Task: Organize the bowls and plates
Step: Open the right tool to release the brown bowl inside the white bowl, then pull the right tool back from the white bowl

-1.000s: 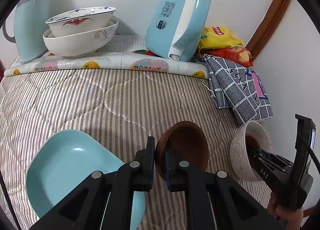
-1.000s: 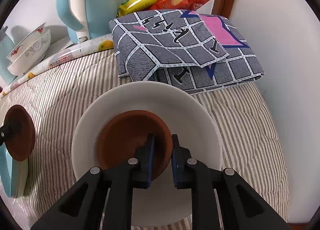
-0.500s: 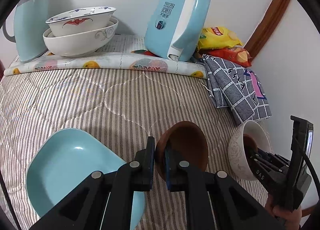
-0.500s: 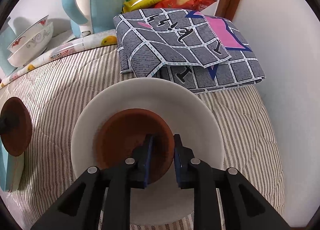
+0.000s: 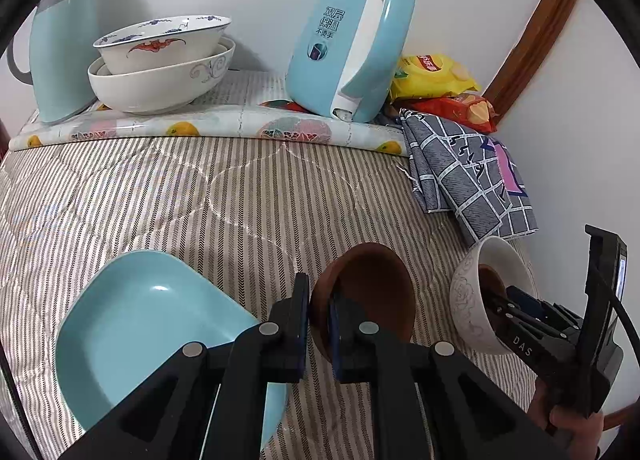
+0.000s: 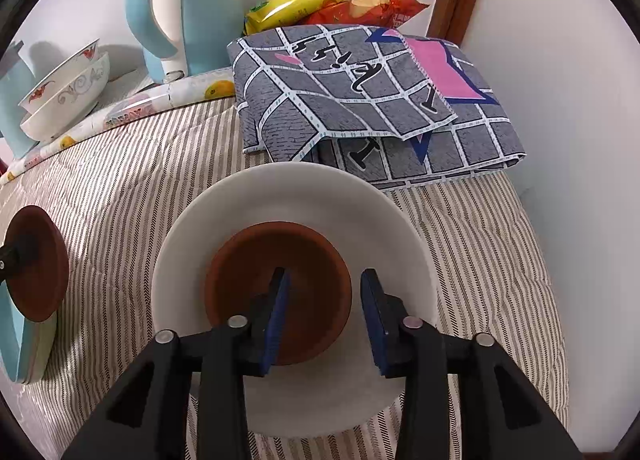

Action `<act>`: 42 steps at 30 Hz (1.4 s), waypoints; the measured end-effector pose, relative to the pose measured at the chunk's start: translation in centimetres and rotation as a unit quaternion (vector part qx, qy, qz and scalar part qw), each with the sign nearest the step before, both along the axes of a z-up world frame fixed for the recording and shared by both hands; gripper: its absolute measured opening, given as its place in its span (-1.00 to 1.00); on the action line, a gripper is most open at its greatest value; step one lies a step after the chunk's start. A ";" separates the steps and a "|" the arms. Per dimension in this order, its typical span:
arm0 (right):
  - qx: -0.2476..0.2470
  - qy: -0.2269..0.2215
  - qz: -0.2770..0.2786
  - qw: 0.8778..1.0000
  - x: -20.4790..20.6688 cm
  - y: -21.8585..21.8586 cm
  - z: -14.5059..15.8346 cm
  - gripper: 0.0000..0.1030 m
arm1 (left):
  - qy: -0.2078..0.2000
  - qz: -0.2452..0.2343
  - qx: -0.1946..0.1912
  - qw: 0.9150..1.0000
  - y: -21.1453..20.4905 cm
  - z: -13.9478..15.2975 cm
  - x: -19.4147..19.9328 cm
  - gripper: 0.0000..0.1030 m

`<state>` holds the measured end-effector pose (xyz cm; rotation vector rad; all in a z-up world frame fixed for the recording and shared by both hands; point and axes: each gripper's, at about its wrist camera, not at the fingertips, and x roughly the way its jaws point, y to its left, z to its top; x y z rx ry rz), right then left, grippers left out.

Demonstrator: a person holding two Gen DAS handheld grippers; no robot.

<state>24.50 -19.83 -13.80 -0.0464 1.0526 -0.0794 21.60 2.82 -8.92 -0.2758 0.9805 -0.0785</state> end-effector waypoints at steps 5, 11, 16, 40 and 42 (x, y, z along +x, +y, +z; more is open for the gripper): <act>-0.011 -0.002 0.016 1.000 -0.3 0.8 0.2 0.05 | -0.004 0.002 -0.002 1.000 0.1 0.3 -0.3 -0.82; -0.014 -0.008 0.020 1.000 -0.7 1.4 0.6 0.05 | -0.008 0.005 -0.001 1.000 0.4 0.7 -0.8 -0.82; -0.014 -0.021 0.016 1.000 -1.3 1.2 1.3 0.05 | -0.012 0.008 -0.001 1.000 0.7 1.1 -1.2 -0.82; 0.030 -0.089 -0.009 0.996 -6.3 -4.2 6.4 0.05 | -0.048 -0.004 0.030 0.998 -4.6 5.0 -4.1 -0.82; 0.031 -0.091 -0.009 0.995 -6.8 -4.9 6.5 0.05 | -0.050 -0.006 0.033 0.998 -5.3 5.2 -4.4 -0.82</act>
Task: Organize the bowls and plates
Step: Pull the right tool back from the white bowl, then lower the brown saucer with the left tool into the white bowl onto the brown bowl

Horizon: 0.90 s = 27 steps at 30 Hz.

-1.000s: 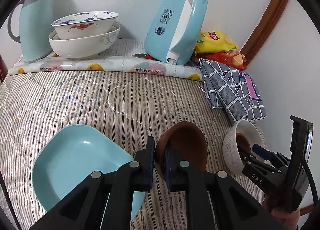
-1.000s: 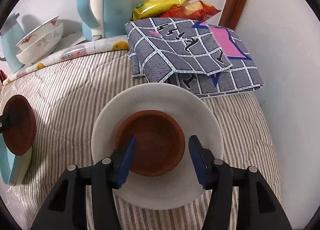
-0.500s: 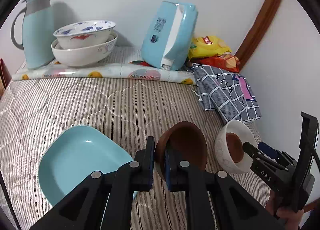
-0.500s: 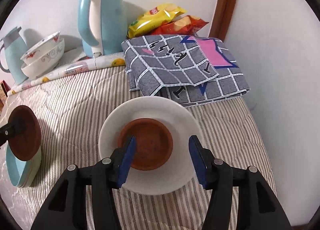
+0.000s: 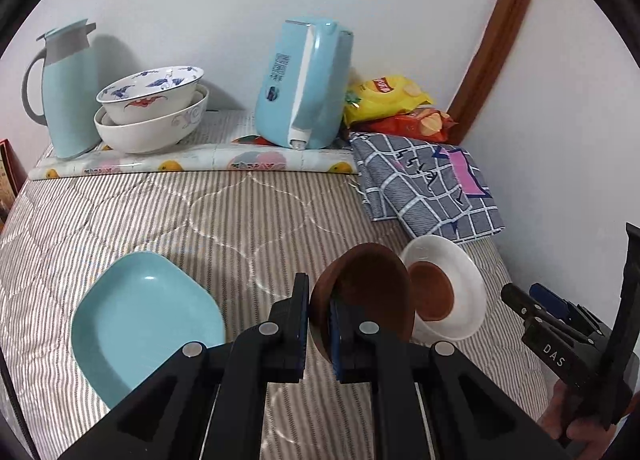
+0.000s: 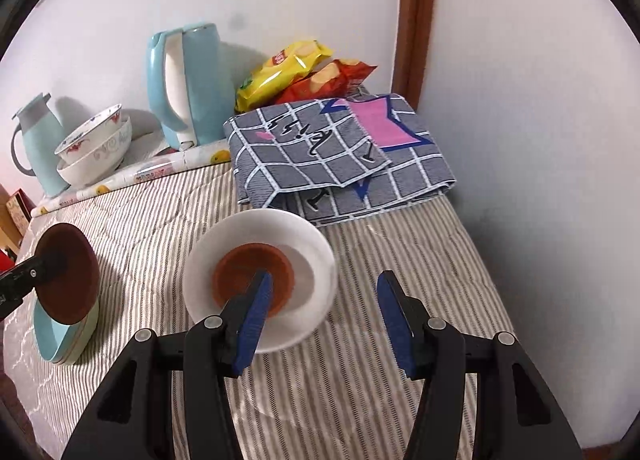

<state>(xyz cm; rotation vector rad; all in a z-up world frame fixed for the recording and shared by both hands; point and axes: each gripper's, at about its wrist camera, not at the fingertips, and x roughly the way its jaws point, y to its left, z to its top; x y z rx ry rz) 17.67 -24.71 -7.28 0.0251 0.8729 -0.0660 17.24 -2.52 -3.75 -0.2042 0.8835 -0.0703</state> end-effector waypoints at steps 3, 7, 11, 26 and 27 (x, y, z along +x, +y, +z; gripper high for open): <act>0.000 -0.003 0.001 1.000 -0.7 -0.9 0.1 0.05 | -0.002 -0.004 0.005 1.000 -1.1 0.2 -0.3 -0.82; 0.005 -0.005 -0.002 1.000 -1.3 -2.3 -0.1 0.05 | -0.006 -0.006 0.007 1.000 -2.2 0.5 -0.7 -0.82; 0.014 -0.005 -0.004 1.000 -1.8 -3.5 -0.3 0.05 | -0.007 -0.004 0.011 1.000 -3.2 0.6 -0.5 -0.82; 0.039 0.004 -0.001 0.999 -2.0 -7.2 -2.3 0.05 | 0.018 -0.031 0.017 0.999 -8.7 -1.1 1.6 -0.82; 0.041 0.005 -0.001 0.999 -1.9 -7.4 -2.4 0.05 | 0.020 -0.032 0.018 0.999 -9.0 -1.2 1.9 -0.82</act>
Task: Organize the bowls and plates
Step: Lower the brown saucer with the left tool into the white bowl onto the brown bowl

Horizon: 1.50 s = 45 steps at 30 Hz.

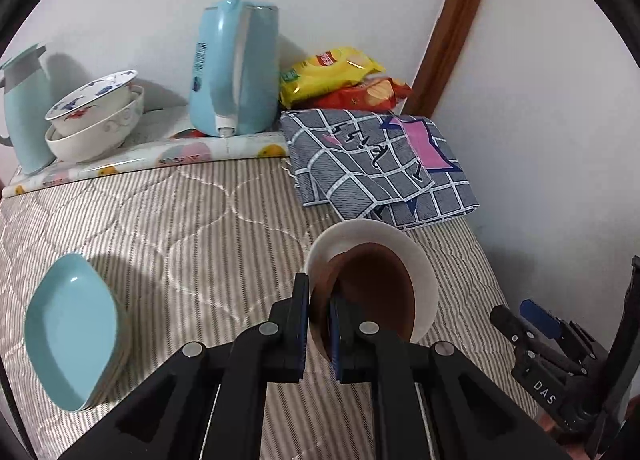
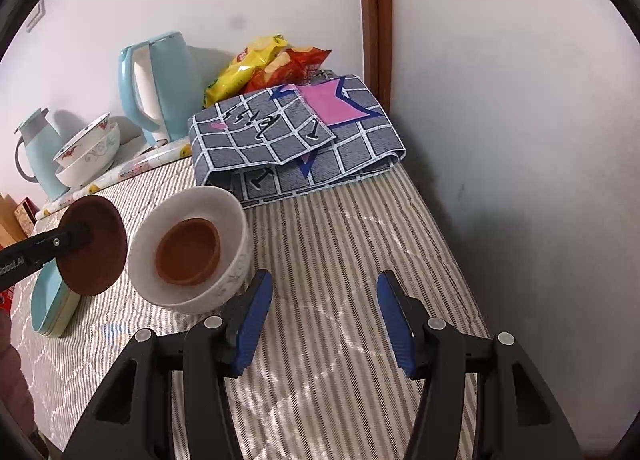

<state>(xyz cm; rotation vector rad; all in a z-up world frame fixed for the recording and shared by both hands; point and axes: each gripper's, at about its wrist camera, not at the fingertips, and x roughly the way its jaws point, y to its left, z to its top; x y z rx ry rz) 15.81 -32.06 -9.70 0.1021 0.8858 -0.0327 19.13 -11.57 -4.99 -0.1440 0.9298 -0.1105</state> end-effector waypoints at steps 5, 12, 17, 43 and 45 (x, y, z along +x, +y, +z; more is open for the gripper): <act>0.007 -0.001 -0.001 1.000 0.3 -1.0 -0.3 0.05 | 0.008 -0.007 0.011 1.000 -1.6 -0.9 1.2 -0.82; 0.020 0.004 0.001 1.000 0.3 -2.1 -0.8 0.05 | 0.032 0.008 0.007 0.999 -2.3 -2.8 2.9 -0.82; 0.020 0.006 0.004 1.000 0.5 -2.3 -1.1 0.05 | 0.031 0.004 0.022 0.999 -3.0 -3.2 3.6 -0.82; 0.022 0.021 0.005 1.000 1.1 -2.5 -2.0 0.05 | 0.057 -0.002 0.012 0.998 -3.4 -5.1 4.8 -0.76; 0.020 0.021 0.007 1.000 1.1 -2.3 -1.8 0.05 | 0.062 -0.002 0.006 0.998 -3.3 -5.3 4.8 -0.76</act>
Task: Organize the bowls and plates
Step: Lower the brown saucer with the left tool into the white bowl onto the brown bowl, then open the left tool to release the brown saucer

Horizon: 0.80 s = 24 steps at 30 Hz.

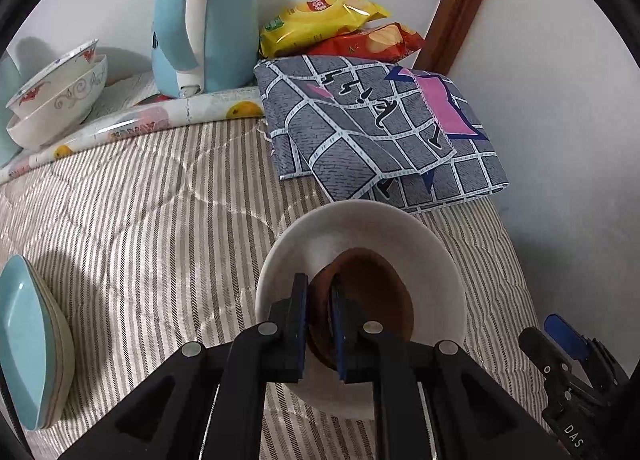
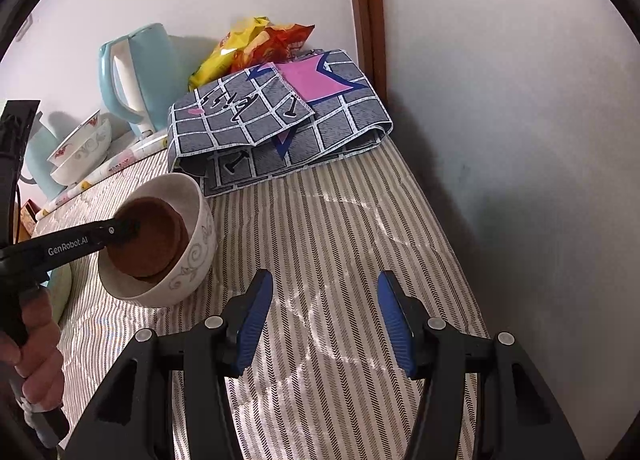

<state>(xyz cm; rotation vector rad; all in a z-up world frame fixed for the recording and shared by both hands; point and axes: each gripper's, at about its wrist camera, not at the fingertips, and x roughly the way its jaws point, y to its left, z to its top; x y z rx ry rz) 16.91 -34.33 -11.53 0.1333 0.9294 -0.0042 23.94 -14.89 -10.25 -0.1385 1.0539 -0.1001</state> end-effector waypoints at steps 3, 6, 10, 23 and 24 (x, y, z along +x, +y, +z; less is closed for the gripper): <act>-0.001 -0.002 0.003 1.000 0.0 0.4 0.2 0.05 | -0.001 -0.003 -0.004 1.000 0.0 0.1 -0.1 -0.76; -0.006 0.001 0.004 1.000 0.2 0.6 0.3 0.05 | -0.001 -0.010 -0.007 1.000 -0.2 0.3 -0.2 -0.63; -0.009 0.003 0.003 1.000 0.3 0.9 0.6 0.05 | -0.001 -0.020 -0.016 1.000 -0.4 0.8 -0.4 -0.42; -0.024 -0.014 -0.005 1.000 0.0 2.6 3.0 0.05 | -0.047 -0.040 -0.021 0.998 0.8 4.1 -2.4 -0.13; -0.022 -0.014 -0.005 1.000 0.0 2.7 3.1 0.05 | -0.048 -0.037 -0.023 0.998 1.1 4.2 -2.5 -0.13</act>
